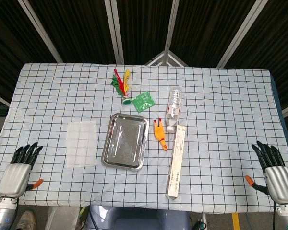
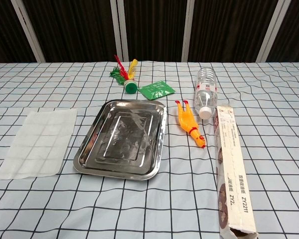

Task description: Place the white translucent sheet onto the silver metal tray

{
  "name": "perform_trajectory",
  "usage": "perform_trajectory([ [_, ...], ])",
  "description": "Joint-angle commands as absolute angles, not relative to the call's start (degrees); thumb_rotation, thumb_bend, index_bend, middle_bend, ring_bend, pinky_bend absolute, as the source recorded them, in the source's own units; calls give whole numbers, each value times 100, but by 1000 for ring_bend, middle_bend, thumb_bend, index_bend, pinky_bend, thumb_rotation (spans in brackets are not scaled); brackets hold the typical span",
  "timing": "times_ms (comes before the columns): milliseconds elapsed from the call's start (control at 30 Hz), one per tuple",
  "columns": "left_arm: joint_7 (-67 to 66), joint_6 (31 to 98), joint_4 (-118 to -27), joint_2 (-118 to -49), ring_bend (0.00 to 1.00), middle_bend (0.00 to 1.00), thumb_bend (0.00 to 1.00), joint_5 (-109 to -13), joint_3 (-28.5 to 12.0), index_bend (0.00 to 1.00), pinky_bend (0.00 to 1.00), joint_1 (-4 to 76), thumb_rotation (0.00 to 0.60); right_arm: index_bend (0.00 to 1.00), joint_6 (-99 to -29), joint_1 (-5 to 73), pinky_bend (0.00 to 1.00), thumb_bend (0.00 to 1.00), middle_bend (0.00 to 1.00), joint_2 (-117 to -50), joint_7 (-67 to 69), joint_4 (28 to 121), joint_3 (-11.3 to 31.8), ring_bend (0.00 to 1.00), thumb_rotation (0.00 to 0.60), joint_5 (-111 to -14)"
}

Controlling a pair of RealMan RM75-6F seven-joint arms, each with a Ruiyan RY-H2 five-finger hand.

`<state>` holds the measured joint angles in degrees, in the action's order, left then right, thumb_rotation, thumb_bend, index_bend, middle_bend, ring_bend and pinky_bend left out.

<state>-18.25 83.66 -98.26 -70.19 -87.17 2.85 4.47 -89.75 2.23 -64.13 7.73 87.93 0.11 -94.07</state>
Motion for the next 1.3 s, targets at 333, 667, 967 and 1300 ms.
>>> perform_trajectory([
  [333, -1877, 8306, -9825, -7044, 0, 0, 65, -8712, 282, 0, 0, 443, 600, 0, -8985, 220, 0, 291, 0, -6410, 778, 8797, 2, 0, 600, -9429],
  [667, -1924, 8177, -9853, -7071, 0, 0, 65, -8632, 263, 0, 0, 478, 600, 0, -9003, 207, 0, 290, 0, -6410, 753, 8801, -1, 0, 600, -9428],
  [967, -2071, 7960, -9722, -7189, 0, 0, 71, -8450, 108, 2, 0, 634, 600, 0, -8998, 204, 0, 290, 0, -6413, 753, 8804, -8, 0, 600, -9431],
  [1300, -2053, 7092, -8460, -7554, 0, 0, 168, -8696, 36, 207, 0, 1328, 600, 0, -8991, 206, 0, 290, 0, -6416, 747, 8819, -8, 0, 600, -9428],
])
